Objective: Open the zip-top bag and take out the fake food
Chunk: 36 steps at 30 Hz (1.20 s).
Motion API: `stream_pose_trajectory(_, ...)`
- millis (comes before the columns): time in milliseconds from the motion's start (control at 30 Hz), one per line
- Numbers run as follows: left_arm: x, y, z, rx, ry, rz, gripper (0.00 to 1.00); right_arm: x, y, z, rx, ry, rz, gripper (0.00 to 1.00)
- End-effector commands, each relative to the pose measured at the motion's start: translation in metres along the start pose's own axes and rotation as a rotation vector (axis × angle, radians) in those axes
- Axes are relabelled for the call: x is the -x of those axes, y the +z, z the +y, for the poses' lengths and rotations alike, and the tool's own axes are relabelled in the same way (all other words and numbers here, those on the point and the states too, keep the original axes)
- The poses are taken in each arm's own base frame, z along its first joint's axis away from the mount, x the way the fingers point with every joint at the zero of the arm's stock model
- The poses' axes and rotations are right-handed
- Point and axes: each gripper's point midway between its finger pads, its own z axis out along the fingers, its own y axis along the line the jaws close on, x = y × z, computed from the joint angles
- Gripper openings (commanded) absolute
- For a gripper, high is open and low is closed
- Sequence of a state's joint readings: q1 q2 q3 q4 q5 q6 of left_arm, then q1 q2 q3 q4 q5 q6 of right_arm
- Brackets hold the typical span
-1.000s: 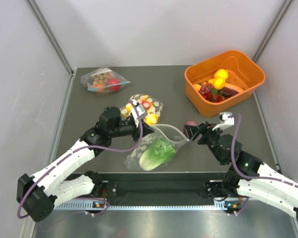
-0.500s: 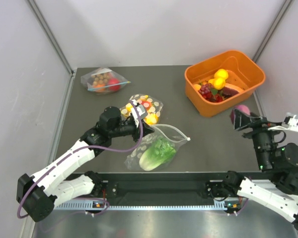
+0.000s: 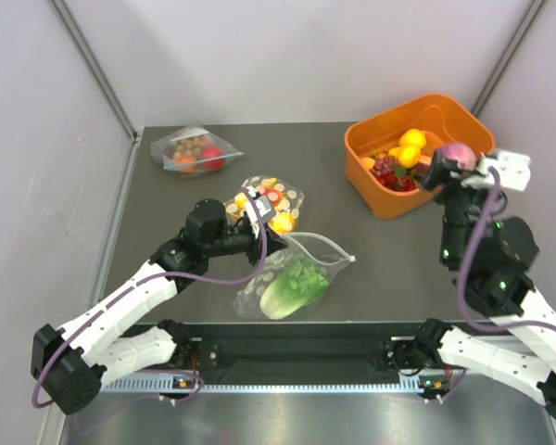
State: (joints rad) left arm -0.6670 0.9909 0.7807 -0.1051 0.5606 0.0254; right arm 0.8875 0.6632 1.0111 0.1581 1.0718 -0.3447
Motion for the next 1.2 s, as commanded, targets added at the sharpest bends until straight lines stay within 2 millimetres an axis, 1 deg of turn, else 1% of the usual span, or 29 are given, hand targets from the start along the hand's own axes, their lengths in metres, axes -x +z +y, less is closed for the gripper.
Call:
stream_pose_trajectory(0,0.018,-0.001,-0.005,-0.023,0.039,-0.042,0.00,0.031,0.037,0.011,0.005,-0.034,-0.086,0.48)
stream_pose_trajectory(33,0.018,-0.001,-0.007,-0.032,0.037,-0.045,0.00,0.012,0.053,0.024,0.025,-0.035,-0.035,0.48)
stream_pose_trajectory(67,0.019,0.000,-0.006,-0.033,0.034,-0.046,0.00,0.012,0.066,0.024,0.029,-0.024,-0.036,0.47)
stream_pose_trajectory(100,0.018,0.000,-0.007,-0.037,0.034,-0.045,0.00,0.006,0.085,0.015,0.040,-0.036,-0.039,0.47)
stream_pose_trajectory(133,0.018,0.000,-0.007,-0.038,0.031,-0.044,0.00,-0.013,0.104,0.017,0.051,-0.041,0.003,0.47)
stream_pose_trajectory(167,0.017,0.001,-0.007,-0.041,0.029,-0.040,0.00,-0.021,0.116,0.026,0.119,0.016,0.020,0.47)
stream_pose_trajectory(200,0.017,0.001,-0.006,-0.038,0.028,-0.038,0.00,-0.029,0.134,0.003,0.070,0.035,0.031,0.47)
stream_pose_trajectory(233,0.017,0.001,-0.006,-0.038,0.031,-0.038,0.00,-0.055,0.155,0.004,0.079,0.083,0.089,0.47)
stream_pose_trajectory(300,0.016,0.001,-0.003,-0.021,0.034,-0.034,0.00,-0.078,0.182,-0.013,0.105,0.119,0.139,0.46)
stream_pose_trajectory(333,0.015,0.001,-0.002,-0.017,0.039,-0.032,0.00,-0.108,0.202,-0.015,0.104,0.153,0.190,0.46)
stream_pose_trajectory(367,0.016,0.000,0.000,-0.003,0.041,-0.031,0.00,-0.120,0.213,-0.013,0.141,0.166,0.216,0.46)
stream_pose_trajectory(400,0.015,-0.001,0.000,0.002,0.044,-0.027,0.00,-0.134,0.225,-0.024,0.125,0.170,0.242,0.46)
stream_pose_trajectory(433,0.016,-0.002,0.000,0.005,0.049,-0.031,0.00,-0.177,0.239,-0.027,0.124,0.180,0.331,0.46)
stream_pose_trajectory(467,0.016,-0.002,0.001,0.006,0.049,-0.031,0.00,-0.180,0.250,-0.024,0.161,0.186,0.343,0.46)
stream_pose_trajectory(500,0.016,-0.002,0.002,0.012,0.049,-0.031,0.00,-0.217,0.261,-0.029,0.158,0.188,0.415,0.50)
stream_pose_trajectory(533,0.017,-0.002,0.002,0.013,0.051,-0.032,0.00,-0.232,0.264,-0.027,0.179,0.174,0.456,0.58)
stream_pose_trajectory(567,0.016,-0.001,0.002,0.011,0.050,-0.030,0.00,-0.230,0.273,-0.023,0.209,0.169,0.467,0.78)
stream_pose_trajectory(600,0.015,-0.001,0.002,0.011,0.050,-0.027,0.00,-0.253,0.277,-0.025,0.203,0.165,0.519,0.81)
stream_pose_trajectory(633,0.014,0.000,0.003,0.012,0.046,-0.022,0.00,-0.255,0.280,-0.025,0.209,0.155,0.525,0.84)
stream_pose_trajectory(667,0.013,0.000,0.003,0.009,0.045,-0.019,0.00,-0.255,0.280,-0.025,0.214,0.150,0.524,0.99)
stream_pose_trajectory(700,0.012,0.001,0.003,0.009,0.042,-0.017,0.00,-0.259,0.278,-0.026,0.207,0.147,0.532,1.00)
stream_pose_trajectory(733,0.009,0.003,0.004,0.012,0.036,-0.008,0.00,-0.251,0.275,-0.027,0.200,0.147,0.513,1.00)
stream_pose_trajectory(800,0.006,0.005,0.006,0.014,0.032,0.002,0.00,-0.251,0.266,-0.028,0.202,0.148,0.498,1.00)
stream_pose_trajectory(900,0.007,0.006,0.003,-0.007,0.025,0.002,0.00,-0.233,0.249,-0.024,0.216,0.171,0.473,1.00)
stream_pose_trajectory(1000,0.011,0.004,0.002,-0.005,0.031,-0.015,0.00,-0.212,0.224,-0.019,0.229,0.217,0.452,1.00)
stream_pose_trajectory(1033,0.012,0.002,0.001,-0.003,0.036,-0.020,0.00,-0.200,0.210,-0.015,0.238,0.249,0.439,1.00)
stream_pose_trajectory(1100,0.011,0.002,0.003,0.010,0.038,-0.018,0.00,-0.190,0.188,0.005,0.306,0.279,0.439,1.00)
stream_pose_trajectory(1133,0.011,0.002,0.004,0.013,0.039,-0.015,0.00,-0.182,0.169,0.013,0.325,0.283,0.435,1.00)
stream_pose_trajectory(1167,0.009,0.002,0.006,0.022,0.038,-0.012,0.00,-0.179,0.154,0.036,0.371,0.274,0.440,1.00)
